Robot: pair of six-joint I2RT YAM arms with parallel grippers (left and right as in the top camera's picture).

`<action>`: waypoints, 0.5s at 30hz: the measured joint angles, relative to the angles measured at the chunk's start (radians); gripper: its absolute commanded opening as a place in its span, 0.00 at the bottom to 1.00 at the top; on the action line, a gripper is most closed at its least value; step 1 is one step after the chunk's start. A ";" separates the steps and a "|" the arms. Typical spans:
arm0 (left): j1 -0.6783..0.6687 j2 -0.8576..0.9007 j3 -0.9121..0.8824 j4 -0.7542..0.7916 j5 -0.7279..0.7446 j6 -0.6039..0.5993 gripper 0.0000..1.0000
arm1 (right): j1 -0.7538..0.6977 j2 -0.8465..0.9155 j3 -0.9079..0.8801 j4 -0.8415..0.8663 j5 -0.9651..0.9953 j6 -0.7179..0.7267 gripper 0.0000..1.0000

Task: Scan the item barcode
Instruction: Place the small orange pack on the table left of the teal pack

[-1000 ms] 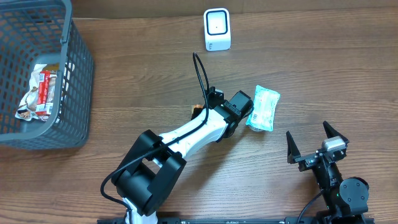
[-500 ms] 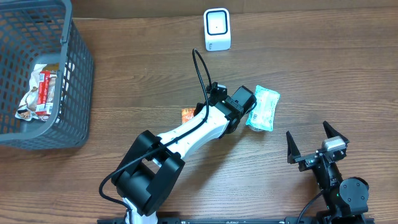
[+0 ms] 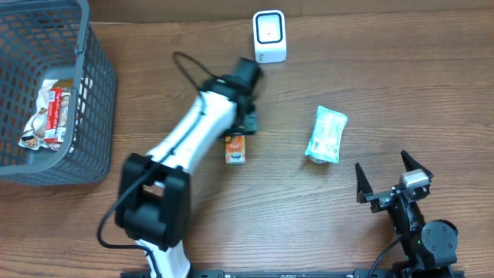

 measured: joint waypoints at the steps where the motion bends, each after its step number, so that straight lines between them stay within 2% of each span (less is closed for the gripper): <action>1: 0.038 0.000 0.000 -0.011 0.044 0.027 0.43 | 0.000 0.000 0.000 0.000 0.000 0.000 1.00; 6: 0.163 0.000 -0.037 -0.019 0.157 0.126 0.34 | 0.000 0.000 0.000 0.000 0.000 0.000 1.00; 9: 0.175 -0.001 -0.093 0.016 0.203 0.169 0.31 | 0.000 0.000 0.000 0.001 0.000 0.000 1.00; 15: 0.172 -0.002 -0.237 0.147 0.333 0.246 0.32 | 0.000 0.000 0.000 0.000 0.000 -0.001 1.00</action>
